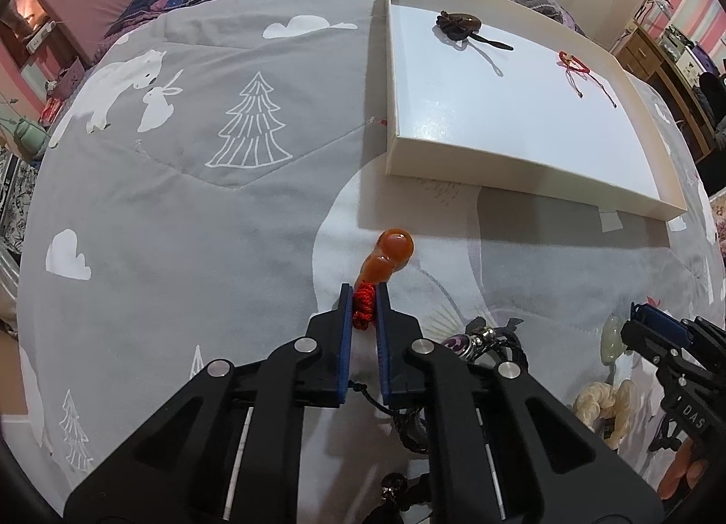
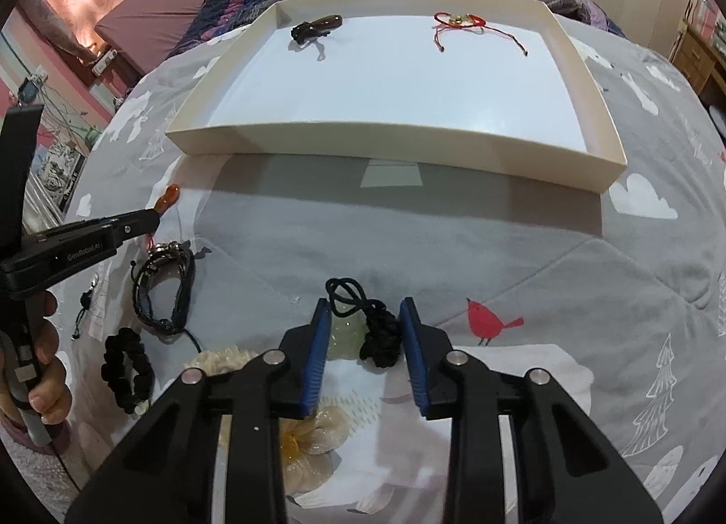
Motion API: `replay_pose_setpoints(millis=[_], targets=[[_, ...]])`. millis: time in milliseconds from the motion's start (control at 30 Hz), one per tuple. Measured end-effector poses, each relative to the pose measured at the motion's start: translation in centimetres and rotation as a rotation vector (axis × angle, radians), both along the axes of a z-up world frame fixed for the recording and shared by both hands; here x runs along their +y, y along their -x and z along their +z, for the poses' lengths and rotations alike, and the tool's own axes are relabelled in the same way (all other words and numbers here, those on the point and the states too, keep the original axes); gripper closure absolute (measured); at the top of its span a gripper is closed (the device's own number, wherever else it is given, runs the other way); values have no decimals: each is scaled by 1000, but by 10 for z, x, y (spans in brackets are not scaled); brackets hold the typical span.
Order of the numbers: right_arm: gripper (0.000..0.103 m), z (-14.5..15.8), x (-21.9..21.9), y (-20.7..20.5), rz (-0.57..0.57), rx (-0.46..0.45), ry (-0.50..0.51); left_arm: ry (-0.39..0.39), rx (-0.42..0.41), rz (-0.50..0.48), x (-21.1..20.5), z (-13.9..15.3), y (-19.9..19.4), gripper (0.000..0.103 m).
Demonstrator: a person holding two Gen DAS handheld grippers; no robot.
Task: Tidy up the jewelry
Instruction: 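Grasp the orange bead pendant's red tassel with left tool while right tool grasps jade pendant cord, then carry the orange pendant with left tool into the tray while right tool carries the jade pendant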
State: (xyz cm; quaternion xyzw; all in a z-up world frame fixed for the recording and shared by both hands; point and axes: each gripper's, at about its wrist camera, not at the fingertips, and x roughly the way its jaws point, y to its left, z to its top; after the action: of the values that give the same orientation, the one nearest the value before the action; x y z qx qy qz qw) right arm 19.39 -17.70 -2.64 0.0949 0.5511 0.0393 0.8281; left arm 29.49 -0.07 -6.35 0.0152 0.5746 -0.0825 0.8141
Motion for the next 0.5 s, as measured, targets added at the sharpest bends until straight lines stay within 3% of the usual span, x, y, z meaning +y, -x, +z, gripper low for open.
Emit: replay_pose_setpoints(millis=[100,500], targets=[[89,0,-3,0,-16,-7,15,1,-2,-3,0,1,1,96],[93,9,-11,0,-26,-60,46,-9,-59,4,3,20,8,97]])
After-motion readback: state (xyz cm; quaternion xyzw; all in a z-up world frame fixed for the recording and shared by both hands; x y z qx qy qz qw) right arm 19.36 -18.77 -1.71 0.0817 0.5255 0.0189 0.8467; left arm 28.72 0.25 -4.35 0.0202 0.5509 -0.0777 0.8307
